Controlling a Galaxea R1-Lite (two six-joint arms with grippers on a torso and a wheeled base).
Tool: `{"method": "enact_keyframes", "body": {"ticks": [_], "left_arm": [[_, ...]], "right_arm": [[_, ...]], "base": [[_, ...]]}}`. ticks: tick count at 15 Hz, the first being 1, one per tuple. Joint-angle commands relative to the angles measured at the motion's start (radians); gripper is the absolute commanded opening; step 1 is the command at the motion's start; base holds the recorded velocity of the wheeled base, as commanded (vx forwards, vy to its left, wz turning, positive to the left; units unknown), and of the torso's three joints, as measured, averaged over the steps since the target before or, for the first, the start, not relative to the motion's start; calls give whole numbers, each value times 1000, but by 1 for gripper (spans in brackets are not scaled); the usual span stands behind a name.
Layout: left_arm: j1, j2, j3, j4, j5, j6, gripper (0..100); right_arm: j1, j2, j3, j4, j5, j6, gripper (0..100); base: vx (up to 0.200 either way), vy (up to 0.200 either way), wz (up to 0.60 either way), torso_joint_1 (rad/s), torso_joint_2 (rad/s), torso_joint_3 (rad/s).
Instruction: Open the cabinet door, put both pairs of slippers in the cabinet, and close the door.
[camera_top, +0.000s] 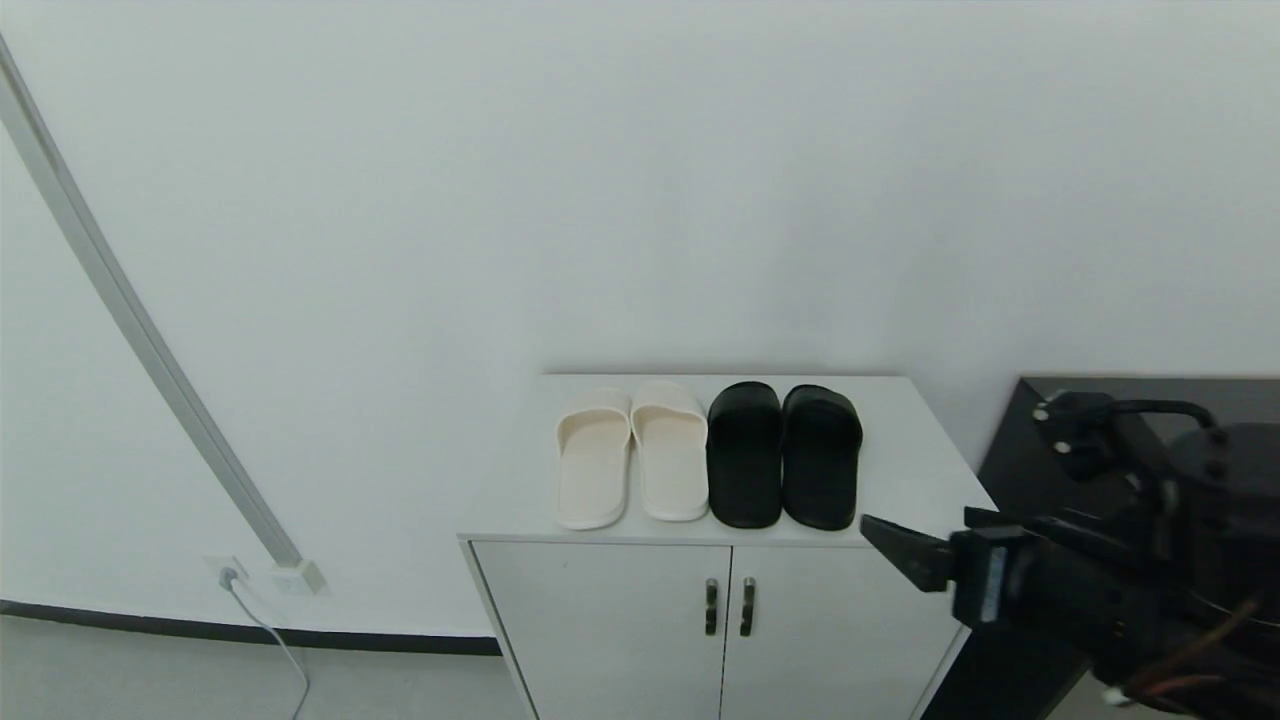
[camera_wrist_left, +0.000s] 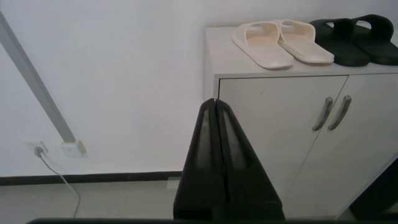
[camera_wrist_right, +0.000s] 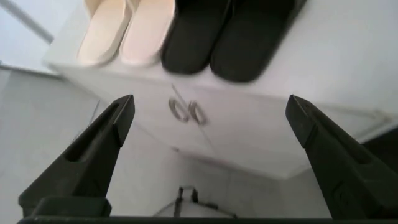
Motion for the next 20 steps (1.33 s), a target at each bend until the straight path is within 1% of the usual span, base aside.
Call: {"method": "enact_keyframes", "body": {"ticks": [1,4,5,6,9,13,15,20], "left_arm": [[1,1,0,-1,0,0,0],[1,1,0,-1,0,-2,0],[1,1,0,-1,0,-2,0],[1,1,-2,-1,0,-2,0],[-1,1,-2,-1,2,-14,0],[1,1,-2,-1,2,-15,0],[1,1,-2,-1,2,-15,0],[1,1,-2,-1,2,-15,0]], "right_arm": [[54,329,-220,-98,-155,14,100],[42,508,-413,-95,-297,12,100],[36,537,-449,-95,-309,11,100],[13,597,-511,-93,-336,-6,100],[-38,705,-591,-93,-393,-42,100],[-88,807,-679,-95,-399,-77,100],[-99,838,-720,-95,-399,-104,100],[-127,933,-883,-89,-396,-138,100]], "base": [[0,0,0,0,0,0],[0,0,0,0,0,0],[0,0,0,0,0,0],[0,0,0,0,0,0],[0,0,0,0,0,0],[0,0,0,0,0,0],[0,0,0,0,0,0],[0,0,0,0,0,0]]}}
